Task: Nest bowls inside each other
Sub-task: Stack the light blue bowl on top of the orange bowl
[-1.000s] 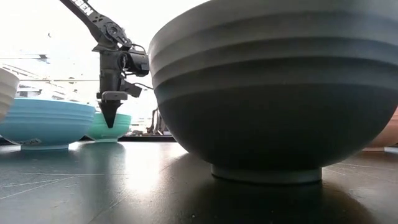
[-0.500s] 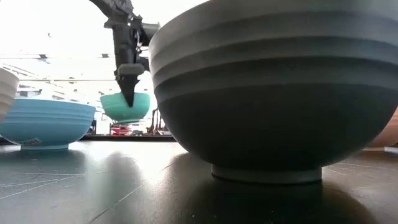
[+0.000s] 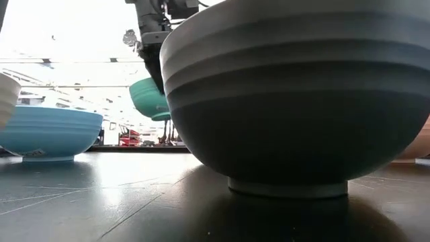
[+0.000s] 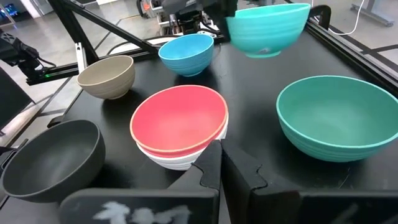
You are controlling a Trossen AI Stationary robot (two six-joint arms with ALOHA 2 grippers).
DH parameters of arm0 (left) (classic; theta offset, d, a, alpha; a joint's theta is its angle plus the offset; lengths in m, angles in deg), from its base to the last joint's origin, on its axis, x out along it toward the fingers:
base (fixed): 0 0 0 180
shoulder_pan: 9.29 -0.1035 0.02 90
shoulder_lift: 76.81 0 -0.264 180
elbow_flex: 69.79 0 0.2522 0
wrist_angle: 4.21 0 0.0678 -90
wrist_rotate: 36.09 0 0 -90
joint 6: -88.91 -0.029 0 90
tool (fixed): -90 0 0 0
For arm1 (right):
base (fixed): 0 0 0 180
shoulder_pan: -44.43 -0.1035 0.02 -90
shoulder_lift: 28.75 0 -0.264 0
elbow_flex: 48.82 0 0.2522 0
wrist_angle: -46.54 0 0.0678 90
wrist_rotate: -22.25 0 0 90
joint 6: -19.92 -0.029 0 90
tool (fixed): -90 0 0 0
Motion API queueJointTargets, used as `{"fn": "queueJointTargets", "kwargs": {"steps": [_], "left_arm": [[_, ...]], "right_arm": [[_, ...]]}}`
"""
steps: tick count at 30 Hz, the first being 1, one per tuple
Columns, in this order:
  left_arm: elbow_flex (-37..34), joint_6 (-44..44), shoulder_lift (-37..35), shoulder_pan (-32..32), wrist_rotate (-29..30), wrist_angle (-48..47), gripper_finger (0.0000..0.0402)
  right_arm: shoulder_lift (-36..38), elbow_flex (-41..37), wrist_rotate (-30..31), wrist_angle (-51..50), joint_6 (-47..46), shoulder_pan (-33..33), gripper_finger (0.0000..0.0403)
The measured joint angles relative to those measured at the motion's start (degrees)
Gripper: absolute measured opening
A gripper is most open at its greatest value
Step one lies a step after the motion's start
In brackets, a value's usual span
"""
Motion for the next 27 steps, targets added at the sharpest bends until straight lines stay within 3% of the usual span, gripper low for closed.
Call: {"fn": "queueJointTargets", "kwargs": {"steps": [7,16,27], "left_arm": [[9.58,-0.14,7.63,5.94,0.48,-3.32,0.0003],[20.28,-1.09,11.98,13.04,-0.27,-4.15,0.0003],[22.66,0.48,12.84,17.65,-1.55,-3.53,0.0003]], "right_arm": [[0.0,0.0,0.0,-0.11,0.2,0.01,0.0],[0.0,0.0,0.01,-0.39,0.18,0.01,0.0],[0.0,0.0,0.02,-0.41,0.18,-0.01,0.0]]}}
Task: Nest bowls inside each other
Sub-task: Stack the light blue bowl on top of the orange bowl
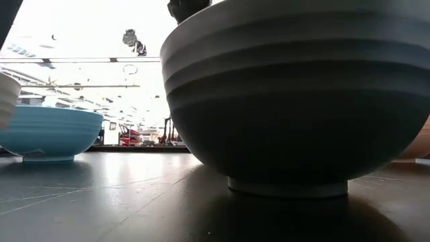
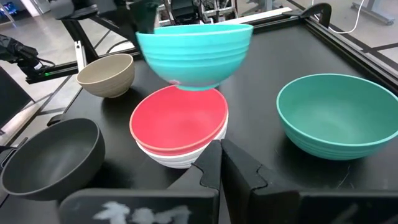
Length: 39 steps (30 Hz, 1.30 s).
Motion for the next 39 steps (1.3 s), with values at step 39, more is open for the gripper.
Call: {"fn": "queueJointTargets", "kwargs": {"steps": [39], "left_arm": [[-0.09,-0.59,8.15,3.83,-0.45,2.82,0.0003]], "right_arm": [[0.01,0.0,0.11,0.02,0.0,0.01,0.0]]}}
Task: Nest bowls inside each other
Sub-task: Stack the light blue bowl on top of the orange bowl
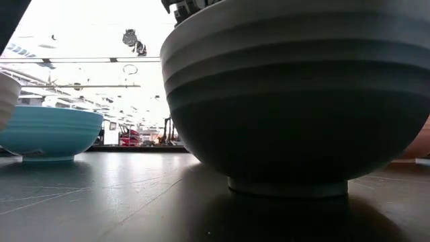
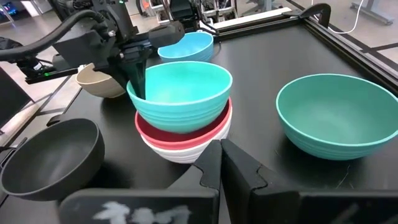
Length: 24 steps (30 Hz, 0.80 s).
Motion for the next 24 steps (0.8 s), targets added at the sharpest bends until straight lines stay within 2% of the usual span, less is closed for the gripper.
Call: {"fn": "queueJointTargets", "kwargs": {"steps": [13,24], "left_arm": [[0.0,-0.42,0.01,0.0,-0.95,0.94,0.0003],[0.36,-2.01,4.44,-0.25,-2.41,2.3,0.0003]], "right_arm": [[-0.01,0.0,0.04,-0.02,0.01,0.01,0.0],[-0.07,-0.91,0.08,0.44,0.01,0.01,0.0]]}}
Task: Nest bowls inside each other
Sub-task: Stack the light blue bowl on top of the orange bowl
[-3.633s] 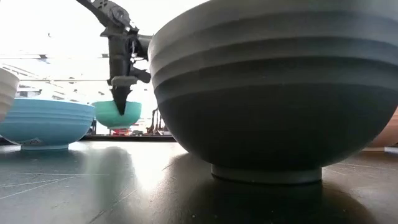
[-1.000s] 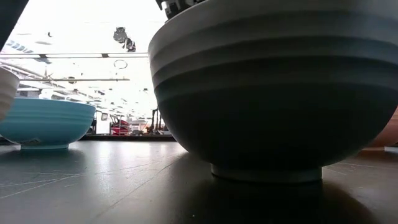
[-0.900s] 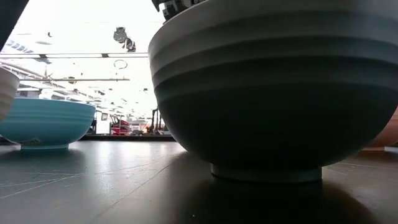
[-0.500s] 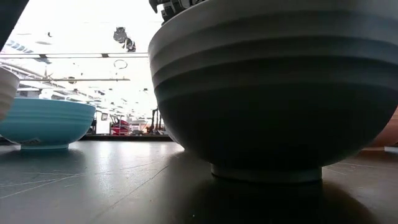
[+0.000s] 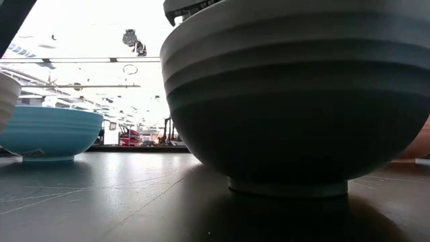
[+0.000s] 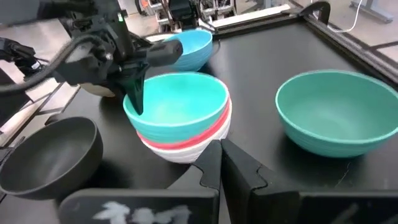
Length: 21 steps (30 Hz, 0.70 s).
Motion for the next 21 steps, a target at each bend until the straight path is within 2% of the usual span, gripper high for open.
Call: {"fn": "queueJointTargets", "kwargs": {"steps": [11,21], "left_arm": [[0.05,0.21,-0.07,-0.27,1.15,0.73,0.0005],[-0.28,0.98,0.39,-0.36,3.17,-0.14,0.0093]], "right_arm": [[-0.05,-2.45,0.01,2.77,-0.84,0.01,0.0],[-0.05,-2.45,0.01,3.89,-2.13,0.0,0.0]]}}
